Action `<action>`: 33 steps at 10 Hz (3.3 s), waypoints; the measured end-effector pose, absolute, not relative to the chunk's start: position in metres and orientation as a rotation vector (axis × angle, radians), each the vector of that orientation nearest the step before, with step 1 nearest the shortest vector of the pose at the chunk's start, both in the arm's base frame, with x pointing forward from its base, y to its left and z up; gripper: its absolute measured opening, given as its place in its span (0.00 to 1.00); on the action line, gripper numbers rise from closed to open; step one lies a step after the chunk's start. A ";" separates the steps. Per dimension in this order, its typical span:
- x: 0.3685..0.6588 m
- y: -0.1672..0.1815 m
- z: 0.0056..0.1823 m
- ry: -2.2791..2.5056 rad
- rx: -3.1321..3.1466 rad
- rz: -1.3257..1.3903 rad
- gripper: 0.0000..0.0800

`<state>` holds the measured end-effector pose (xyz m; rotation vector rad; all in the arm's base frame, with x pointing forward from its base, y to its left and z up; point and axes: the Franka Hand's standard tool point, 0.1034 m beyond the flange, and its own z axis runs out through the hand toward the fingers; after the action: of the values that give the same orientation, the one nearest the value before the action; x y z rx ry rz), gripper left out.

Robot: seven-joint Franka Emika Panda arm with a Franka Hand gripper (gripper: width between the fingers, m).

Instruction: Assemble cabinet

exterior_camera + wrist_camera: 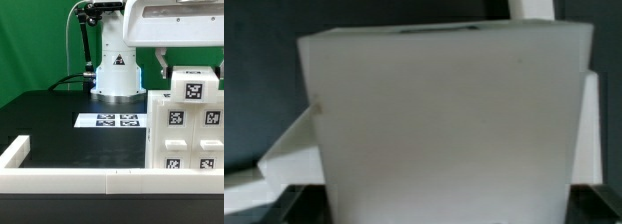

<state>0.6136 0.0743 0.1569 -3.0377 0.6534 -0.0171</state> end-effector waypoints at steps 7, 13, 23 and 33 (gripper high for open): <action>0.610 0.093 0.155 1.543 -2.641 -0.042 0.70; 0.611 0.099 0.155 2.051 -2.226 0.004 0.70; 0.619 0.106 0.163 2.373 -1.758 0.083 0.99; 0.632 0.116 0.180 1.385 -2.632 0.030 1.00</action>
Offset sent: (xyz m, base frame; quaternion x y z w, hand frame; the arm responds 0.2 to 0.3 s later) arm -0.0098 0.0041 -0.0078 -0.0026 0.0418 0.2516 0.9669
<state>0.6321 0.1160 0.1801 -2.6322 1.3849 0.0296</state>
